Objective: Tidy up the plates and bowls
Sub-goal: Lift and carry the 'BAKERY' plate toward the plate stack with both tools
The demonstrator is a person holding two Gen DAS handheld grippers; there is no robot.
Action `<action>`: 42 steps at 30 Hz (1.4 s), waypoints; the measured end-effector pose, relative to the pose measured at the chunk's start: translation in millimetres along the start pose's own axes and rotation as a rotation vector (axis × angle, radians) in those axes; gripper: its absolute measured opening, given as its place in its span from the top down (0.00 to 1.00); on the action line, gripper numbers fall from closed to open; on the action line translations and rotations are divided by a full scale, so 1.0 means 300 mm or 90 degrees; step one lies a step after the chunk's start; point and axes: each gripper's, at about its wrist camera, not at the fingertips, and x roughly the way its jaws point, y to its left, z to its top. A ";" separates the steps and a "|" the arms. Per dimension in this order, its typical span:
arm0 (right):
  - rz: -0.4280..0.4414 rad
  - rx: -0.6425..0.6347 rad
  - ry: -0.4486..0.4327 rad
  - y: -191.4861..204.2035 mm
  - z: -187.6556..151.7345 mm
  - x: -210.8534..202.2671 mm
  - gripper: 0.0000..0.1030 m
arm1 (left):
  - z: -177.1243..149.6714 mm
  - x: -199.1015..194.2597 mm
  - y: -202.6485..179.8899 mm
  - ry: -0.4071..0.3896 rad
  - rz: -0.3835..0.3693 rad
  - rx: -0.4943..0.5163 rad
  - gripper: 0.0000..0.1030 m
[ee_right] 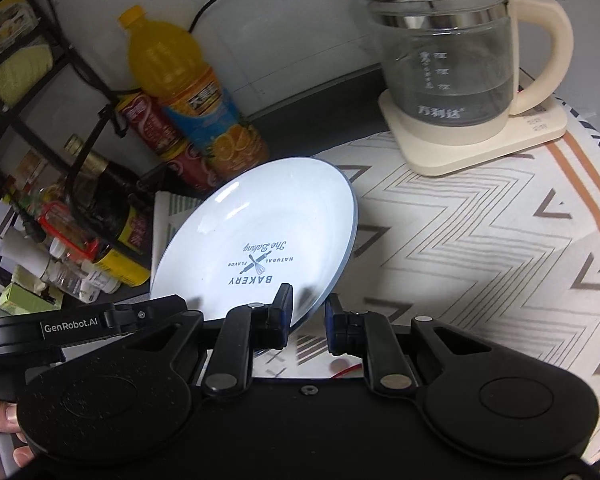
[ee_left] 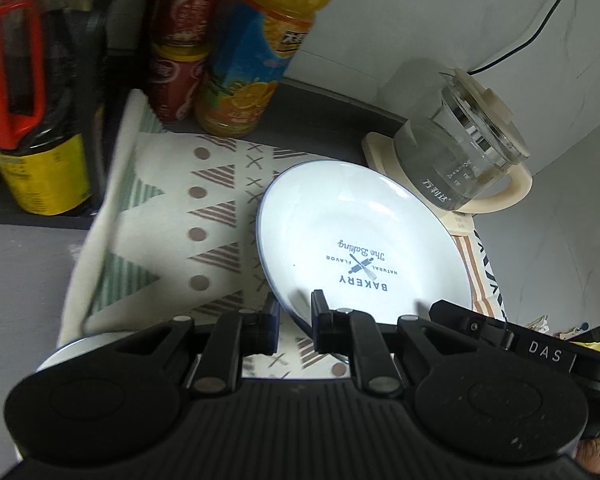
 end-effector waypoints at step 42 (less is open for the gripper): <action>-0.035 -0.067 0.030 0.314 -0.436 -0.054 0.84 | -0.342 -0.236 0.325 0.035 -0.008 -0.001 0.87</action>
